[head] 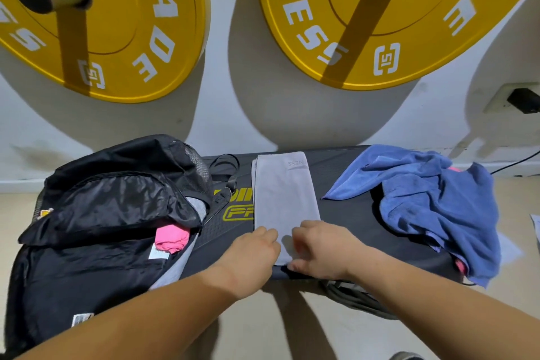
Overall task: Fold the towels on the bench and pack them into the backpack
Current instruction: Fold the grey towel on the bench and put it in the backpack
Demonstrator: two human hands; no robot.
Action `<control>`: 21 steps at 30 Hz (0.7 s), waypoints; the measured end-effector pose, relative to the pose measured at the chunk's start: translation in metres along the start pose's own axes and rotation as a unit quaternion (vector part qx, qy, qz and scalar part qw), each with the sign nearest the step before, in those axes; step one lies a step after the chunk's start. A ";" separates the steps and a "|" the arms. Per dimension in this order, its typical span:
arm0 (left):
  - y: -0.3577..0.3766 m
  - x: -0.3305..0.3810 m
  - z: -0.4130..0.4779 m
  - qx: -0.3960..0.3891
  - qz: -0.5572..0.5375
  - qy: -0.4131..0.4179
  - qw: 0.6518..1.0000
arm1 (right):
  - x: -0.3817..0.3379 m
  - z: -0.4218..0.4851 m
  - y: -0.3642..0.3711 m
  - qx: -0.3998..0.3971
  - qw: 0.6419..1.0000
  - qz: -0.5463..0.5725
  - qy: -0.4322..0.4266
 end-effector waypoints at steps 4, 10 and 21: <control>-0.005 -0.035 0.000 0.038 -0.225 -0.067 0.971 | 0.005 -0.002 0.004 0.069 0.997 -0.039 -0.015; 0.010 -0.060 -0.009 0.046 -0.314 -0.113 0.942 | 0.020 -0.005 0.001 0.111 0.993 0.014 -0.038; 0.047 -0.079 -0.015 0.011 -0.495 -0.240 0.835 | 0.059 0.001 0.021 -0.002 0.891 0.409 0.197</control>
Point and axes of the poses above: each hand's wrist, its own z-axis towards the middle knuckle, its own y-axis out of the palm, x = y × z, the point moved 9 cm from there along z, towards the middle knuckle, and after that the axes turned 1 degree about -y, right-handed, at the moved point
